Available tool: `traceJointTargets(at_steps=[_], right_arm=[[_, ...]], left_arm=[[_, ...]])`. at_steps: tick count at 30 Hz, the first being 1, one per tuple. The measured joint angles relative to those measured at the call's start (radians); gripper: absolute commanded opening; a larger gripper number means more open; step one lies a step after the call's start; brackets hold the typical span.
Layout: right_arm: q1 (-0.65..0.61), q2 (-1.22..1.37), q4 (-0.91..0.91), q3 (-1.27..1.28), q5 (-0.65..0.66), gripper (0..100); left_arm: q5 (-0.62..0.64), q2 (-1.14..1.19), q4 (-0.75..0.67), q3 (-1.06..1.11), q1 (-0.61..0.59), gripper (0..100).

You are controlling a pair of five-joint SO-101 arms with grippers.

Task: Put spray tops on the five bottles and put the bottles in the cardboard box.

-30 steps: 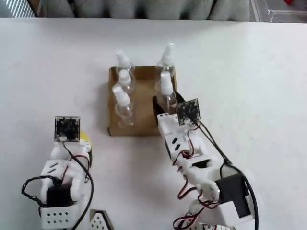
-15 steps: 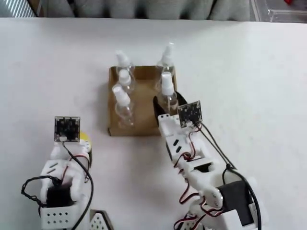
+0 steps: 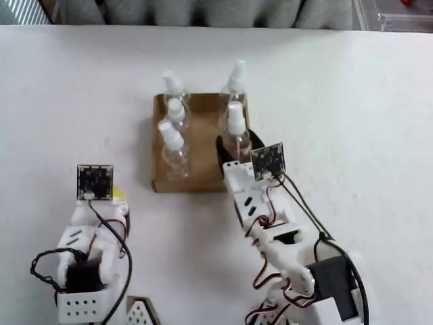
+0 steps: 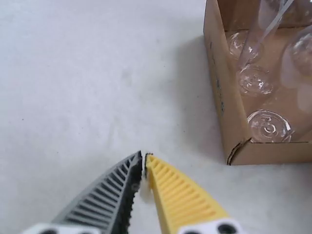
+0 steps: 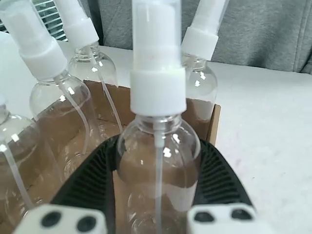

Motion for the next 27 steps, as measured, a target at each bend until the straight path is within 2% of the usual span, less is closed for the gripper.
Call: traceJointTargets(at_steps=[27], right_arm=[[0.000, -0.002, -0.074, 0.051, 0.000, 1.5]], left_arm=[[0.000, 0.000, 0.000, 0.000, 0.000, 2]])
